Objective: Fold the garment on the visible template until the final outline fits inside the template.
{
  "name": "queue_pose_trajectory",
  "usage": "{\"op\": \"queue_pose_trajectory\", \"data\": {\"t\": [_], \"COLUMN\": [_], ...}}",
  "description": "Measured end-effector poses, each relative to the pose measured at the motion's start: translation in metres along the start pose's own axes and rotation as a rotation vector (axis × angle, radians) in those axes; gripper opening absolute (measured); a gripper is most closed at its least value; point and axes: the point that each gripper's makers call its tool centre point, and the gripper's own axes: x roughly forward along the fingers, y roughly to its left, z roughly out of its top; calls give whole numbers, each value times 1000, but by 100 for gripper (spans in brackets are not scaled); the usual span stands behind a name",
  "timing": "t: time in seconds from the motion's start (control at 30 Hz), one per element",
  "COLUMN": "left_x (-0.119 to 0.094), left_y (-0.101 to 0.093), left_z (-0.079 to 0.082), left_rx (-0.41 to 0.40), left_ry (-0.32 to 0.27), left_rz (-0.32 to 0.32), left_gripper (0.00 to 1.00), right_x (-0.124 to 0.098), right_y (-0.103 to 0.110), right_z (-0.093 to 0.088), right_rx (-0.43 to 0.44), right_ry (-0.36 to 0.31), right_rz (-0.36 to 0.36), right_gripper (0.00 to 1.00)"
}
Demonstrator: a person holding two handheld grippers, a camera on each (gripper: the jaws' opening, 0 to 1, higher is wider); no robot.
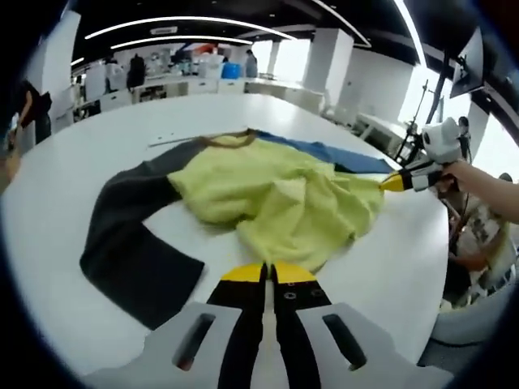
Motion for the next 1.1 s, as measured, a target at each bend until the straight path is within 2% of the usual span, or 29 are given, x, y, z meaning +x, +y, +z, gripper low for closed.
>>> {"op": "queue_pose_trajectory", "data": {"t": [0.2, 0.4, 0.43, 0.53, 0.73, 0.93, 1.0, 1.1], "left_x": [-10, -22, -25, -32, -45, -53, -56, -62], "left_y": [0, -1, -3, -1, -1, -2, -3, -4], "left_z": [-7, -20, -20, -25, -34, -44, -48, -55], "left_rx": [-22, -39, -70, -94, -117, -136, -140, -143], "left_ry": [-6, -1, -24, -27, -30, -21, -16, -4], "left_rz": [14, 25, 18, 25, 62, 73, 73, 74], "left_gripper": [0, 0, 0, 0, 0, 0, 0, 0], "right_x": [-10, -19, -20, -23, -31, -41, -45, -49], "right_y": [6, 15, 16, 17, 20, 23, 24, 26], "right_z": [-4, -15, -16, -23, -30, -40, -41, -48], "right_rx": [-3, -27, -29, -36, 26, 35, 38, 40], "right_ry": [-5, 4, 4, 11, -15, -20, -49, -52], "right_rz": [-1, 1, -1, -16, -36, -61, -70, -82], "right_gripper": [0, 0, 0, 0, 0, 0, 0, 0]}}
